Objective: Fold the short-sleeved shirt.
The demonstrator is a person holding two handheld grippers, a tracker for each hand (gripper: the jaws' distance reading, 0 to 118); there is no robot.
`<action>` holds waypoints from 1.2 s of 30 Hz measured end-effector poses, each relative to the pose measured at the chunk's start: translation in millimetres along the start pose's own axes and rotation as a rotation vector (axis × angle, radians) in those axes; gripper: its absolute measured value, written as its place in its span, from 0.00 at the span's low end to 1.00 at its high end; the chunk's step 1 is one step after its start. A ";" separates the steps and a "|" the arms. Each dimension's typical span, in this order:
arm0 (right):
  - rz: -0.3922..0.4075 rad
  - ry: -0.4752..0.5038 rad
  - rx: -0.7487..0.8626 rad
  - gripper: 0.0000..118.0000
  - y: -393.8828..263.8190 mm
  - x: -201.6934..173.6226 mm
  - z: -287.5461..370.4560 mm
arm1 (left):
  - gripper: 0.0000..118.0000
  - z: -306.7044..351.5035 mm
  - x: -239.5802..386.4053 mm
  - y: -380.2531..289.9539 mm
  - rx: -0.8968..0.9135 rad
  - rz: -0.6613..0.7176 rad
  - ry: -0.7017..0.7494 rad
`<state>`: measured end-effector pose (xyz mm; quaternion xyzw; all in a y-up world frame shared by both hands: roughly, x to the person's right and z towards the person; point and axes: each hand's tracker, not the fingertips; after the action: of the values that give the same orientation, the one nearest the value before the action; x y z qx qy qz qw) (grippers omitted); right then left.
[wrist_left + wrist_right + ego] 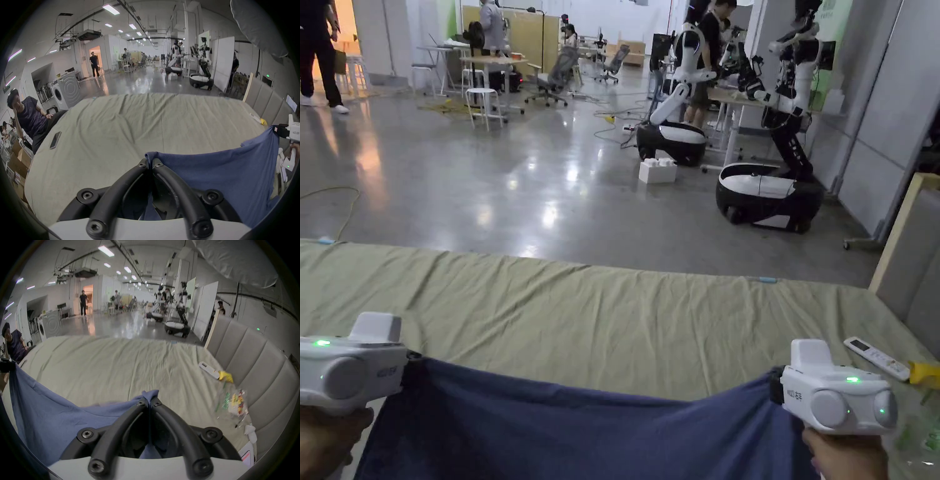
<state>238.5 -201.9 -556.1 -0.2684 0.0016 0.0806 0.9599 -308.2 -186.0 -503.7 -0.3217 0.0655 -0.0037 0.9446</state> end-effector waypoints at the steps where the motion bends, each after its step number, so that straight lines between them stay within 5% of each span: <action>1: -0.004 -0.005 0.030 0.02 10.9 1.4 14.6 | 0.03 11.2 -2.1 7.5 0.014 0.003 0.004; 14: -0.106 -0.034 0.315 0.02 143.4 26.7 142.8 | 0.03 141.6 -26.9 133.4 0.284 0.012 0.034; 19: -0.067 -0.068 0.430 0.02 192.6 31.4 168.2 | 0.03 173.4 -28.5 189.7 0.371 0.000 0.049; 36: -0.039 -0.148 0.598 0.02 310.3 36.7 199.7 | 0.03 182.2 -42.2 301.3 0.503 0.017 0.105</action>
<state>218.5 168.2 -546.6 0.0325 -0.0497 0.0774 0.9952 -337.7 165.6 -539.0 -0.0756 0.1140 -0.0285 0.9902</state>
